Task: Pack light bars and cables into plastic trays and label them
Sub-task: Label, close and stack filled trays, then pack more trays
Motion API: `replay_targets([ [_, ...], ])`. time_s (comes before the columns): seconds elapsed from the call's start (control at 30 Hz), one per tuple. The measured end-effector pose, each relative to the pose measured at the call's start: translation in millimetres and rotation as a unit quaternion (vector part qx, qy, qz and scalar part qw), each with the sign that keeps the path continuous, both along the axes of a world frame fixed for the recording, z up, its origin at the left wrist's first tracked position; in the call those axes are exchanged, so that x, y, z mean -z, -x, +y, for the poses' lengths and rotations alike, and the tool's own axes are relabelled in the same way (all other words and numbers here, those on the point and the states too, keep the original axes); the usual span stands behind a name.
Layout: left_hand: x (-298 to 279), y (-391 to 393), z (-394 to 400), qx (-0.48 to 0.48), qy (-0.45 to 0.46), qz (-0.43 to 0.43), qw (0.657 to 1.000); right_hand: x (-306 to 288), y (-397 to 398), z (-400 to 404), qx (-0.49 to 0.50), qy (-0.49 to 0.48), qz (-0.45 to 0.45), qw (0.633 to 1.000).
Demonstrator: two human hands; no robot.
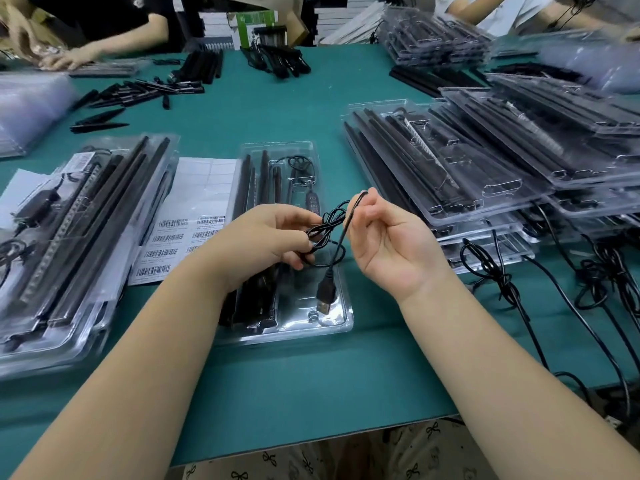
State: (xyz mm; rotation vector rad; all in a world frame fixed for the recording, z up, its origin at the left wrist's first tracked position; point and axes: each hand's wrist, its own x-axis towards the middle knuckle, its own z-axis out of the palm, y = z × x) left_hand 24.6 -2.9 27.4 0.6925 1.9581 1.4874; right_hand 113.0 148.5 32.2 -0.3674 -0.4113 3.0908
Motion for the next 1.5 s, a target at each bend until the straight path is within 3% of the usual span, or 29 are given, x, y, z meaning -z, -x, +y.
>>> replay_targets([
  [0.07, -0.2, -0.6, 1.2, -0.008, -0.028, -0.029, 0.999, 1.8, 1.5, -5.1, 0.024, -0.171, -0.031, 0.984],
  [0.13, -0.1, 1.1, 0.6, -0.007, -0.049, -0.066, 0.997, 5.7, 2.9, -11.1, 0.056, -0.315, -0.053, 0.946],
  [0.43, 0.3, 3.1, 0.5, -0.008, -0.056, -0.106, 0.993, 13.9, 6.0, -15.5, 0.09, -0.488, -0.128, 0.859],
  [0.57, -1.0, 2.5, 1.8, -0.015, -0.073, -0.106, 0.992, 18.4, 10.7, -11.9, 0.024, -0.517, -0.144, 0.843],
  [0.67, -2.2, 1.7, -0.2, 0.012, -0.075, -0.092, 0.993, 19.9, 11.5, -12.2, 0.029, -0.516, -0.136, 0.845],
  [0.97, 1.3, -8.3, 1.4, 0.025, -0.023, 0.125, 0.992, 13.5, 9.1, -14.0, 0.031, -0.465, -0.105, 0.879],
  [1.17, -5.2, -13.4, 1.7, 0.038, 0.07, 0.355, 0.931, 12.9, 7.2, -13.3, 0.055, -0.371, -0.095, 0.922],
  [1.37, -19.7, -7.4, -14.1, 0.078, 0.138, 0.308, 0.938, 11.6, 6.1, -17.4, 0.054, -0.362, -0.055, 0.929],
  [1.5, -26.5, -3.0, -23.4, 0.12, 0.161, 0.258, 0.945, 11.3, 6.1, -15.9, 0.055, -0.366, -0.077, 0.926],
])
